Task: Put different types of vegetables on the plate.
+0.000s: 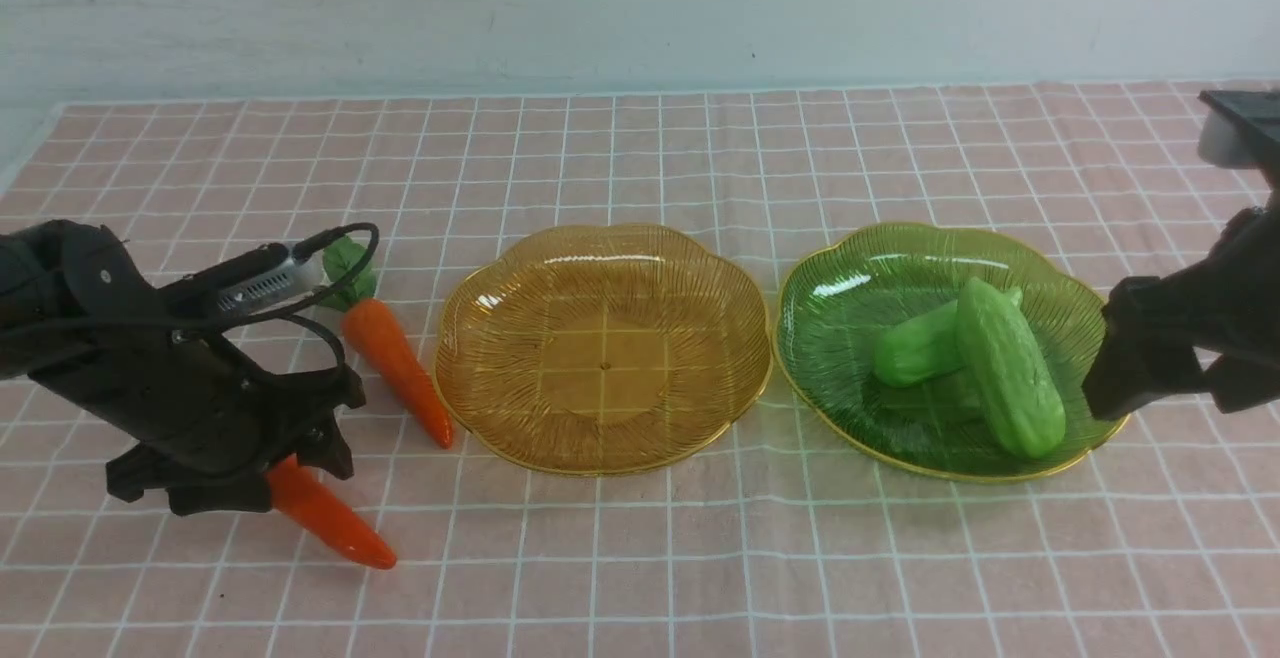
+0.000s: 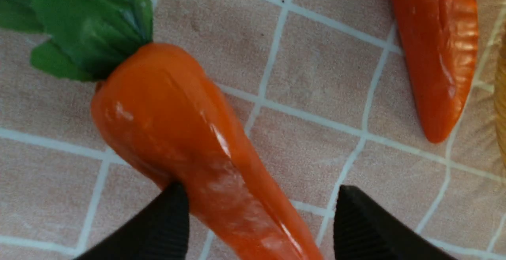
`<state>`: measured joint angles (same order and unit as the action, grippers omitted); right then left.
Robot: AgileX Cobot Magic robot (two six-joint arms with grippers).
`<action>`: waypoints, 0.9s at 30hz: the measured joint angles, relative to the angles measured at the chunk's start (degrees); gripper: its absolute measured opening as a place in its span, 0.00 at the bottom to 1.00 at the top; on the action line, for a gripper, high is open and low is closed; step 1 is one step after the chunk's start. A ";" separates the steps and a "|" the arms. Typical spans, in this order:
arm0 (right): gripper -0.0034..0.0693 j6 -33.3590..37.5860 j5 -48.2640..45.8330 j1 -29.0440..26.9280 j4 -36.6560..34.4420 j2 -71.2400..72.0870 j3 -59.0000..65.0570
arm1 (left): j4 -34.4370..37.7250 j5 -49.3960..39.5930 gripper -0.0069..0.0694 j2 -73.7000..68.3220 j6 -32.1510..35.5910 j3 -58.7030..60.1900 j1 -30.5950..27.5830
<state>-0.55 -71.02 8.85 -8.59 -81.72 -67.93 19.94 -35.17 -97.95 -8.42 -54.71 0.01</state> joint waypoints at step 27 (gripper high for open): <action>0.84 1.97 0.00 0.00 -2.13 0.00 0.07 | 2.31 -17.31 0.31 1.19 3.42 -17.32 7.21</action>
<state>1.42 -71.02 8.85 -10.72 -81.72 -67.86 22.26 -52.48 -96.76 -5.00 -72.04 7.22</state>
